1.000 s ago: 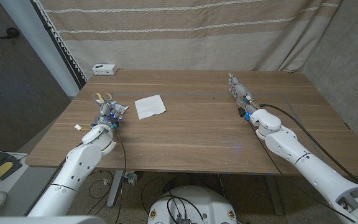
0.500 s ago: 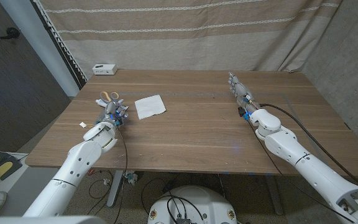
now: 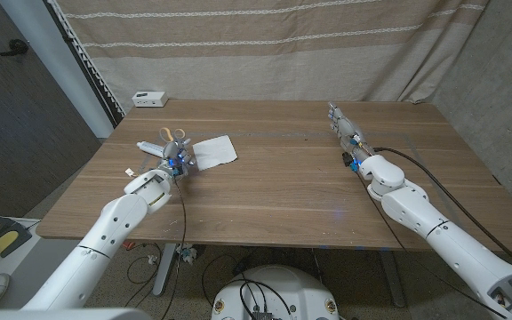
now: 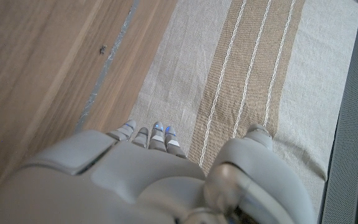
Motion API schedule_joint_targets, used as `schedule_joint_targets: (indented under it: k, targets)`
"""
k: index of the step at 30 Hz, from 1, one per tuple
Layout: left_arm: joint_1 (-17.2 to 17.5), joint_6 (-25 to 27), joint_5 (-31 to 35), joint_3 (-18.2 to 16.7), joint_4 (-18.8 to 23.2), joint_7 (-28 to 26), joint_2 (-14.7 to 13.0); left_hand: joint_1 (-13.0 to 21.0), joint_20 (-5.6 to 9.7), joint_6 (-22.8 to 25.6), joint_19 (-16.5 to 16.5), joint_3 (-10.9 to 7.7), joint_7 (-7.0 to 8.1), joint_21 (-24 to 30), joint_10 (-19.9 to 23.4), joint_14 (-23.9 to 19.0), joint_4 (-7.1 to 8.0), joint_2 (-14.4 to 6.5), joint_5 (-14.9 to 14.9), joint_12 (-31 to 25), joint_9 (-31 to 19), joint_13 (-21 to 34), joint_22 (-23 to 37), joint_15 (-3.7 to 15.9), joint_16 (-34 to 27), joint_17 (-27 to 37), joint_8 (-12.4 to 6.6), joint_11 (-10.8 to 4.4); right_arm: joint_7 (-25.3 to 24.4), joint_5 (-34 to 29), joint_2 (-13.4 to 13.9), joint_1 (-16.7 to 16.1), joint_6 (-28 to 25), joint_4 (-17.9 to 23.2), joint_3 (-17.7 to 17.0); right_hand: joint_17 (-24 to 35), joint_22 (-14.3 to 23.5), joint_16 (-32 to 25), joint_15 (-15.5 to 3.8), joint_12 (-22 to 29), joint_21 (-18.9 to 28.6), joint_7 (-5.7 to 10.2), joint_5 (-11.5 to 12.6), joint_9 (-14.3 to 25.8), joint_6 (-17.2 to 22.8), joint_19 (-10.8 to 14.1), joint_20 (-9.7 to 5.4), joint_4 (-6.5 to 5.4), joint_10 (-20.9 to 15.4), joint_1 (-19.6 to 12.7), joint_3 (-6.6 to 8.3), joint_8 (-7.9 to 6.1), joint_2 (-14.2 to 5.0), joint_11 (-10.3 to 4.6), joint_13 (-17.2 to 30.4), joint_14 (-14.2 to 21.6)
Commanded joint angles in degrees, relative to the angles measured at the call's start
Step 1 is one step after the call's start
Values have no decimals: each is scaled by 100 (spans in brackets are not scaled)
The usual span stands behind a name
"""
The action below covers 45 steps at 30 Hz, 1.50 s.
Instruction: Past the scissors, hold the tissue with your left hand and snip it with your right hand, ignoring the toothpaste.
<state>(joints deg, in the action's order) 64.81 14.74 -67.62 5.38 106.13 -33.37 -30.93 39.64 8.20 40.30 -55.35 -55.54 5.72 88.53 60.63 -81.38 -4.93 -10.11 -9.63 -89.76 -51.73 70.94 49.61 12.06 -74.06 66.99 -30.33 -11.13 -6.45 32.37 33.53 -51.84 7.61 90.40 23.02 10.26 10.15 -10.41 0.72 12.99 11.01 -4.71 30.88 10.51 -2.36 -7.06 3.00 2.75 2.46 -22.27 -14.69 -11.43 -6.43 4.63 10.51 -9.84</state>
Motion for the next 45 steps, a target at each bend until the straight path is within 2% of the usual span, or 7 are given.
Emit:
schedule_joint_targets:
  k: [1, 2, 15, 19, 23, 29, 45]
  targets:
    - [-99, 245, -454, 174, 71, 383, -260, -32, 401, -3, -5, -18, -2, 15, 9, 5, -47, -19, -16, -48, -46, 20, 18, 2, -27, 10, -47, -22, 108, 13, 107, -12, -86, 111, -5, 8, 14, -38, 24, 49, 29, -1, -9, 16, 20, 20, 8, -3, -34, -42, -17, -4, -53, 44, 34, -28]
    - [-108, 253, -464, 191, 76, 402, -279, -34, 401, 10, -3, -19, -2, 13, 9, 10, -49, -19, -16, -48, -37, 20, 16, 2, -22, 3, -48, -21, 95, 28, 111, -23, -107, 128, -14, 8, 14, -38, 21, 56, 34, 64, -13, 17, 49, 33, 15, -3, -56, -47, -15, -15, -61, 54, 34, -23]
    - [-356, 531, -655, 462, 13, 672, -508, -54, 401, -45, 1, -36, -32, 9, -2, -2, -66, -23, -15, -46, -87, 22, 9, 2, -69, 24, -72, -15, 160, 63, 197, -79, -88, 147, -60, 9, 15, -39, 24, 61, 74, 101, -34, 19, 83, 159, -27, -6, -84, -62, -7, -21, -91, 70, 37, 7]
    - [-495, 692, -843, 536, -117, 871, -530, -71, 401, -53, 51, -44, -39, -22, -34, 7, -53, -24, -10, -43, -79, 23, -6, 1, -85, 39, -69, -11, 130, 70, 260, -124, -138, 234, -95, 10, 16, -36, 23, 62, 70, 194, -47, 20, 155, 162, -30, -11, -93, -65, -2, -43, -108, 30, 38, 10]
    - [-635, 838, -1017, 615, -232, 1078, -535, -73, 402, -58, 47, -36, -49, -25, -45, 17, -61, -29, -10, -46, -81, 23, -35, 4, -63, 11, -74, -15, 103, 92, 337, -180, -197, 332, -143, 10, 16, -32, 23, 61, 71, 122, -56, 20, 148, 172, -37, -16, -96, -64, 1, -35, -121, 25, 39, 8]
    - [-850, 1078, -1220, 759, -361, 1289, -546, -76, 402, -43, 41, -34, -50, -18, -42, 17, -67, -30, -10, -48, -85, 22, -46, 4, -55, -2, -88, -18, 70, 148, 464, -313, -236, 501, -247, 10, 18, -28, 44, 53, 147, 68, -86, 21, 146, 415, -203, -26, -96, -70, 8, -21, -147, 56, 40, 15]
    - [-1627, 1857, -1201, 1382, -727, 2134, -694, -74, 401, -41, 7, -39, -46, 22, -13, 22, -90, -28, -15, -51, -85, 23, -30, 4, -59, -11, -101, -18, -216, 214, 808, -734, -416, 1031, -565, 12, 20, -8, 134, 37, 97, -4, -119, 21, 110, 343, -174, -40, -71, -66, 7, 4, -158, 75, 41, -36]
